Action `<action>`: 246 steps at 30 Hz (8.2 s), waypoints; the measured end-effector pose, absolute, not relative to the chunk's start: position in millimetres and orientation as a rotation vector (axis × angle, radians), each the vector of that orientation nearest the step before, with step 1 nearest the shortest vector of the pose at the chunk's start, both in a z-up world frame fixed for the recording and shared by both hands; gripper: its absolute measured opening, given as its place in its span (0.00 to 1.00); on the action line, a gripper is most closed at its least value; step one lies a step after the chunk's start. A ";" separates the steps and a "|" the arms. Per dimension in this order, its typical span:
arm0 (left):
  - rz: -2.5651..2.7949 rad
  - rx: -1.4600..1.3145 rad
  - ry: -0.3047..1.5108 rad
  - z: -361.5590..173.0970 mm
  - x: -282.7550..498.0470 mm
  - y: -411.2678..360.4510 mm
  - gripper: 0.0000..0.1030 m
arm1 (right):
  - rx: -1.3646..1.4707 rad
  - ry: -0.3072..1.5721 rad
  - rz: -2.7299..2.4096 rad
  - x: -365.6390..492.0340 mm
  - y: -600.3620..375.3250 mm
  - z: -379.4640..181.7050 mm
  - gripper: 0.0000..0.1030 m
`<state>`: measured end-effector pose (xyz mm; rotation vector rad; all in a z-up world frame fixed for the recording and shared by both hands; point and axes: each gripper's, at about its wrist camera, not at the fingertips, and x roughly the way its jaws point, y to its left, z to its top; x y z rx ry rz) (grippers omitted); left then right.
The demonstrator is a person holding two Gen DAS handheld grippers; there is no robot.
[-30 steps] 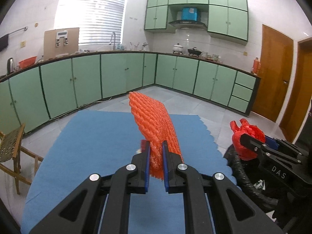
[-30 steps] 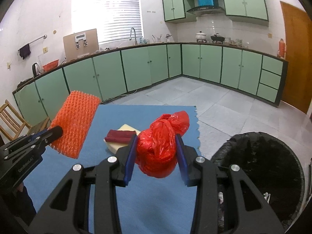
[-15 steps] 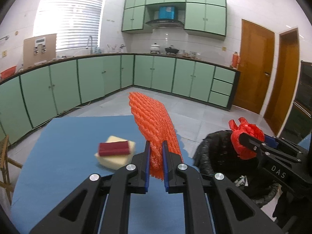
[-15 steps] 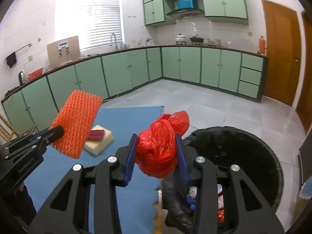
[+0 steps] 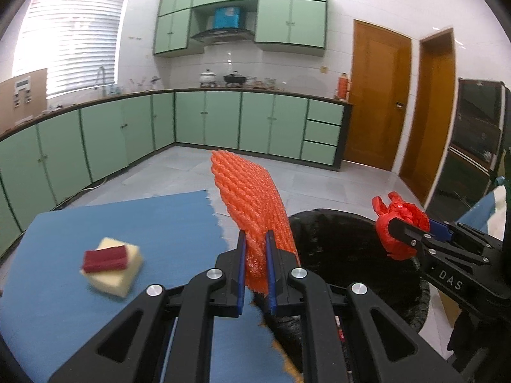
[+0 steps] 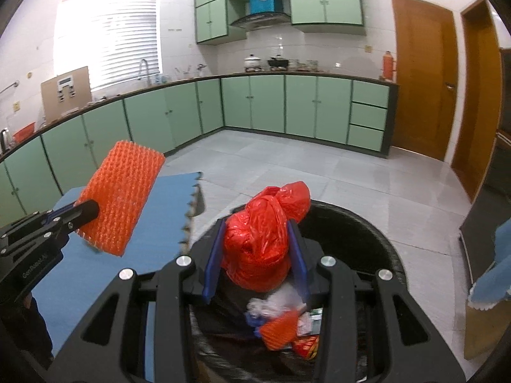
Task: Collect trash
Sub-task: 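Carry the orange net and red bag over the black bin with both grippers, then open both grippers to drop the net and red bag into the bin, then move both grippers back over the yellow sponge with maroon pad on the mat, then grasp the maroon scouring pad with the right gripper and lift it off the sponge, then grasp the yellow sponge with the left gripper while the right holds the maroon pad, then carry the yellow sponge and maroon pad over the black bin with both grippers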
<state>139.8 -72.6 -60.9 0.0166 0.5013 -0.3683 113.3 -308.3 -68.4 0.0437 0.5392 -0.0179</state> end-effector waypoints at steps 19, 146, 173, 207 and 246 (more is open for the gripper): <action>-0.513 0.092 0.594 -103.4 175.5 -181.9 0.11 | 0.081 0.645 -0.134 126.6 -395.4 -129.6 0.38; 0.027 -0.070 0.628 -138.1 218.4 149.8 0.71 | 0.016 0.711 0.174 246.8 -84.2 -151.5 0.82; -0.042 -0.044 0.752 -175.2 258.6 96.4 0.75 | 0.034 0.737 0.143 253.1 -120.4 -159.1 0.82; -0.034 -0.147 0.748 -165.4 223.8 117.7 0.50 | 0.028 0.733 0.164 239.4 -116.3 -156.1 0.82; -0.111 -0.087 0.647 -108.9 192.2 84.4 0.22 | 0.023 0.622 0.188 196.0 -141.6 -92.7 0.82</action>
